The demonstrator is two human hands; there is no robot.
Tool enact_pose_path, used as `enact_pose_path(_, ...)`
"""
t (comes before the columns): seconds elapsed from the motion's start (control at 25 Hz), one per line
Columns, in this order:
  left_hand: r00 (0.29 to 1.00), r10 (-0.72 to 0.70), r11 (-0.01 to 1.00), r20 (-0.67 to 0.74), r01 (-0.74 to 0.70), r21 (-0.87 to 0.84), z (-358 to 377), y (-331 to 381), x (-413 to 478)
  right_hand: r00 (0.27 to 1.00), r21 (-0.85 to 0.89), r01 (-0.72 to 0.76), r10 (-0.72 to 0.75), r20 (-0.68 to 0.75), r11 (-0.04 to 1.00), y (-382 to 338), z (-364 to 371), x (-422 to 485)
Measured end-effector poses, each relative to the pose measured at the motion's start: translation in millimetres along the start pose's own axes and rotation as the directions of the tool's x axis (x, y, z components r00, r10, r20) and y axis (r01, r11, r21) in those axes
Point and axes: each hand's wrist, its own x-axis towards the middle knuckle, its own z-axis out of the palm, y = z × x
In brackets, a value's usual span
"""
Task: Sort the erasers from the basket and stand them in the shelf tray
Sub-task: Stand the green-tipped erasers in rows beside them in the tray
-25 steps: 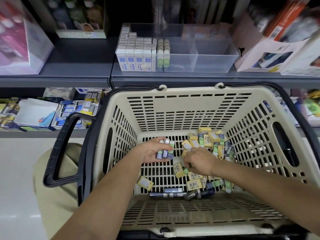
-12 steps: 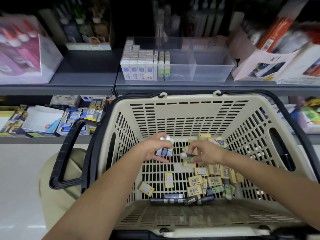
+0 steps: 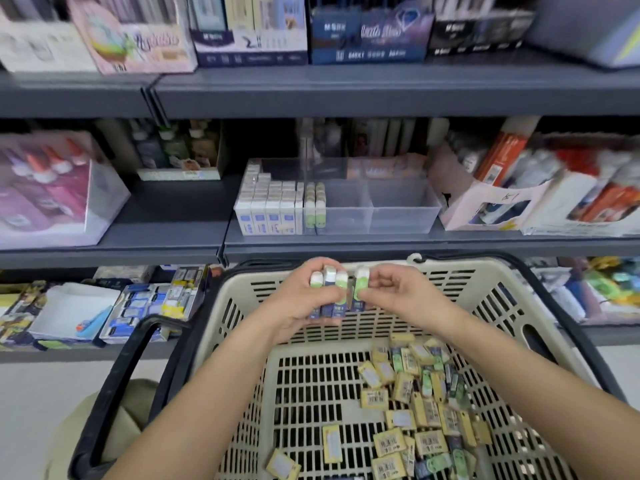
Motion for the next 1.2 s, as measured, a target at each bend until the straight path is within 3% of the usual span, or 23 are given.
enact_pose_path(0.2,0.962,0.191,0.97,-0.194,-0.215,-0.111,-17,31,22,0.97,-0.057,0.107,-0.116,-0.212,0.993,-44,-33,61)
enact_pose_path(0.36,0.919,0.224,0.951,-0.323,-0.279,-0.132,-30,36,44,0.93,-0.336,0.069,-0.183,-0.319,0.939,-56,-47,113)
enact_pose_path(0.52,0.903,0.245,0.95,-0.353,-0.296,-0.097,-40,33,60,0.975,-0.512,-0.028,-0.09,-0.205,0.859,-51,-36,133)
enact_pose_path(0.72,0.922,0.261,0.956,-0.287,-0.288,-0.057,-41,30,68,0.998,-0.63,-0.02,-0.019,-0.054,0.777,-51,-28,138)
enact_pose_path(0.88,0.929,0.255,0.96,-0.266,-0.276,-0.042,-42,29,69,0.999,-0.834,0.012,-0.032,-0.007,0.552,-46,-23,136)
enact_pose_path(0.92,0.931,0.249,0.962,-0.266,-0.27,-0.045,-42,29,69,0.999,-0.844,0.019,-0.035,0.0,0.537,-47,-22,135)
enact_pose_path(1.08,0.939,0.244,0.965,-0.242,-0.26,-0.036,-42,28,69,0.99,-0.819,0.028,-0.129,-0.057,0.572,-53,-23,125)
enact_pose_path(1.2,0.944,0.252,0.964,-0.211,-0.263,-0.025,-42,29,68,0.965,-0.642,0.129,-0.245,-0.094,0.756,-62,-14,115)
